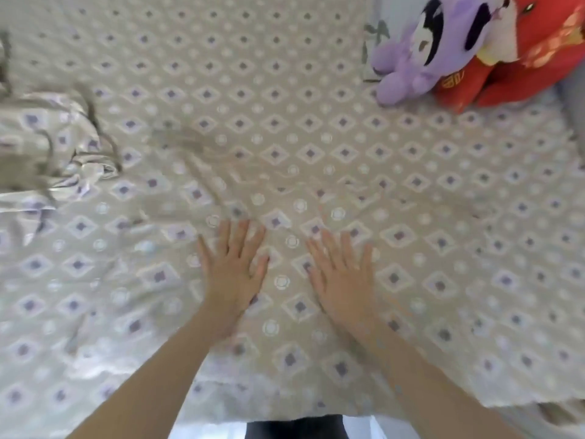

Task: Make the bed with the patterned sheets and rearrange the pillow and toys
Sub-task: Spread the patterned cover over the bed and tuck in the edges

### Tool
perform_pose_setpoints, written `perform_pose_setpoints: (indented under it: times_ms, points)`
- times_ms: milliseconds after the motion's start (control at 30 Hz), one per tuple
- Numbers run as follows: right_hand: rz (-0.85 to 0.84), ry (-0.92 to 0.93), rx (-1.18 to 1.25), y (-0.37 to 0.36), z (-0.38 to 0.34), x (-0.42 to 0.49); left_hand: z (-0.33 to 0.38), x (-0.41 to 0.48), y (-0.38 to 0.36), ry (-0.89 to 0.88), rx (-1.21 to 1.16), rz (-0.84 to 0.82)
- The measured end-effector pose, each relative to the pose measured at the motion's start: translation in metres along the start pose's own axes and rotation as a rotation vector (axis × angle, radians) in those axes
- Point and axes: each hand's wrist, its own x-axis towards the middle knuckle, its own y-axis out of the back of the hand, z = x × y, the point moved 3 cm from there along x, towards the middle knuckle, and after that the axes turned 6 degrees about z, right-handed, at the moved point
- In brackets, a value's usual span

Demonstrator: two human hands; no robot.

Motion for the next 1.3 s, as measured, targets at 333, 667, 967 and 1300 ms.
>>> perform_pose_setpoints:
  times_ms: [333,667,967,1300]
  points:
    - [0.036,-0.014,0.037,0.013,0.019,0.012,-0.043,0.015,0.001,0.048,-0.048,-0.031]
    - [-0.313,-0.099,0.229,0.062,0.023,0.104,-0.045,0.013,0.074,-0.024,-0.270,0.143]
    - [-0.470,-0.002,0.255,0.111,0.010,0.067,-0.061,-0.015,0.107,-0.102,-0.205,-0.001]
    - [-0.388,-0.108,0.752,0.201,0.028,-0.038,-0.019,-0.041,0.209,-0.265,-0.172,-0.013]
